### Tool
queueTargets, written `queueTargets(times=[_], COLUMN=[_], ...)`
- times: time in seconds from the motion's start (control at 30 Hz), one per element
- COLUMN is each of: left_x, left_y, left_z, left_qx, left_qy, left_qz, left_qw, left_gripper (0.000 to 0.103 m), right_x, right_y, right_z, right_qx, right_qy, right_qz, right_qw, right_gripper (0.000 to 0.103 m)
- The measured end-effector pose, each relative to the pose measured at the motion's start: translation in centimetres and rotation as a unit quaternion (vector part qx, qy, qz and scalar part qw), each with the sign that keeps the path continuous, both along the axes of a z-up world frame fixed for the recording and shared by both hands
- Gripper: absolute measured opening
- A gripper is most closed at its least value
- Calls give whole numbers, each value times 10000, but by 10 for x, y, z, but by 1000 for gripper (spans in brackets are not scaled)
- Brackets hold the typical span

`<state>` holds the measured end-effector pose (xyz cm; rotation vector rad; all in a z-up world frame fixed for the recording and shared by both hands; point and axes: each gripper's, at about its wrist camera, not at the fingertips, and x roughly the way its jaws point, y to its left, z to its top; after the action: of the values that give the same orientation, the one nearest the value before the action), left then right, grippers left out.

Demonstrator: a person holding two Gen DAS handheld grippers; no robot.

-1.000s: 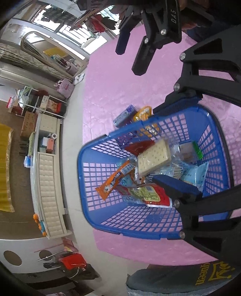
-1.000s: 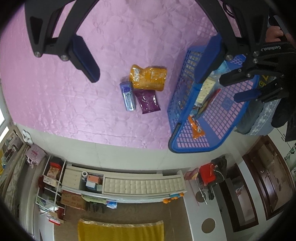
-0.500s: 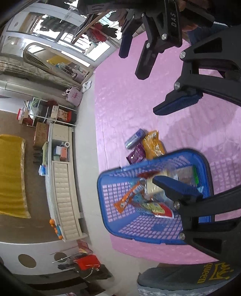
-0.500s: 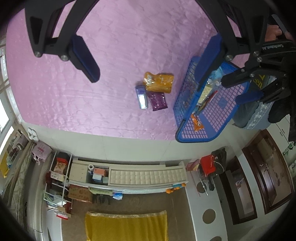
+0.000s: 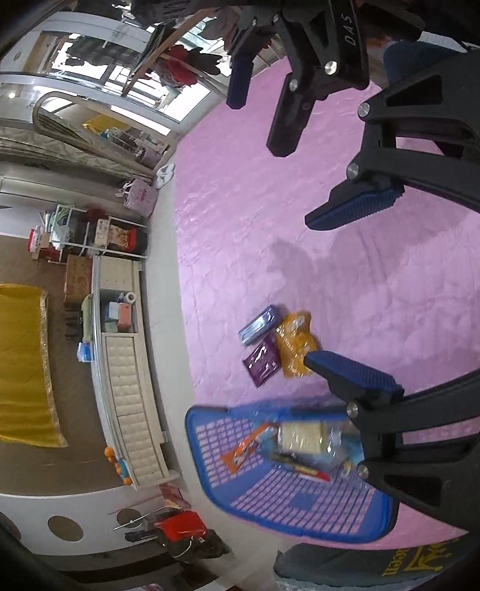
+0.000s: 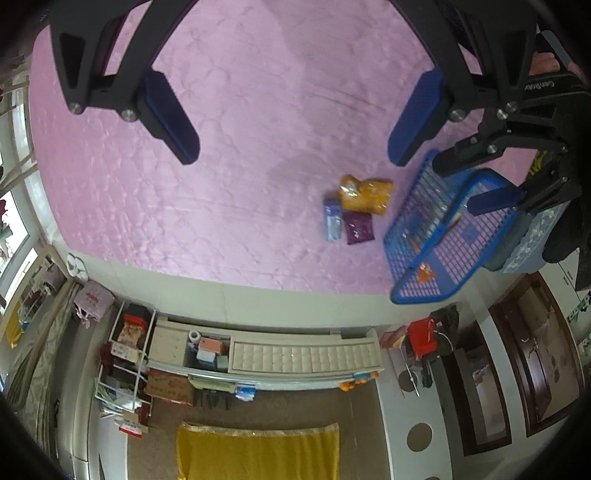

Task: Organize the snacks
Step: 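Move both tools away from the basket toward the remaining packets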

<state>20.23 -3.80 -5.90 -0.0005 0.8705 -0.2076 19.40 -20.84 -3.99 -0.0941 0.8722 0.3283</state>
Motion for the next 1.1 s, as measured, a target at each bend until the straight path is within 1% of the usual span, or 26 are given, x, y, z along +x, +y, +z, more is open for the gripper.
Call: queueTargets(times=[0.03, 0.1, 0.13, 0.2, 0.27, 0.3, 0.33, 0.37, 0.47, 0.5, 0.63, 0.7, 0.83, 0.97, 1.1], left_x=[1, 1, 2, 7, 11, 15, 17, 20, 30, 34, 47, 56, 69, 84, 100], left_y=[-4, -11, -13, -19, -24, -27, -27, -29, -29, -29, -25, -24, -20, -12, -9], left_z=[-2, -7, -10, -17, -23, -27, -30, -33, -45, -49, -66, -77, -93, -108, -122], left_qx=[7, 6, 26, 135, 290, 392, 453, 507, 647, 707, 644, 596, 648, 467, 581], left_qy=[5, 15, 42, 117, 164, 194, 216, 236, 326, 344, 426, 540, 692, 848, 958], left_qz=[-3, 16, 35, 61, 79, 103, 125, 149, 301, 417, 757, 850, 969, 1113, 1246], left_qw=[10000, 10000, 10000, 9998, 9994, 9990, 9987, 9983, 9969, 9960, 9941, 9931, 9908, 9891, 9859], left_gripper=[77, 80, 84, 90, 92, 95, 102, 103, 103, 103, 103, 103, 102, 102, 102], right_x=[1, 1, 3, 6, 9, 10, 13, 16, 23, 28, 41, 49, 62, 79, 92], right_y=[-3, -10, -13, -18, -24, -26, -28, -31, -34, -35, -34, -32, -27, -26, -22], right_z=[-2, -8, -9, -14, -19, -22, -26, -30, -42, -48, -60, -69, -86, -104, -117], right_qx=[-2, 9, 10, 37, 51, 40, 20, -5, -91, -170, -436, -415, -467, -321, -316], right_qy=[1, -8, -18, -11, 0, 3, 5, 12, 46, 54, -69, 1, 104, 332, 435], right_qz=[2, -9, -25, -43, -78, -91, -110, -128, -197, -227, -352, -348, -333, -389, -385], right_qw=[10000, 10000, 10000, 10000, 10000, 10000, 9999, 9999, 9998, 9996, 9984, 9985, 9983, 9982, 9978], right_gripper=[103, 103, 103, 103, 103, 103, 103, 103, 103, 103, 103, 103, 103, 103, 103])
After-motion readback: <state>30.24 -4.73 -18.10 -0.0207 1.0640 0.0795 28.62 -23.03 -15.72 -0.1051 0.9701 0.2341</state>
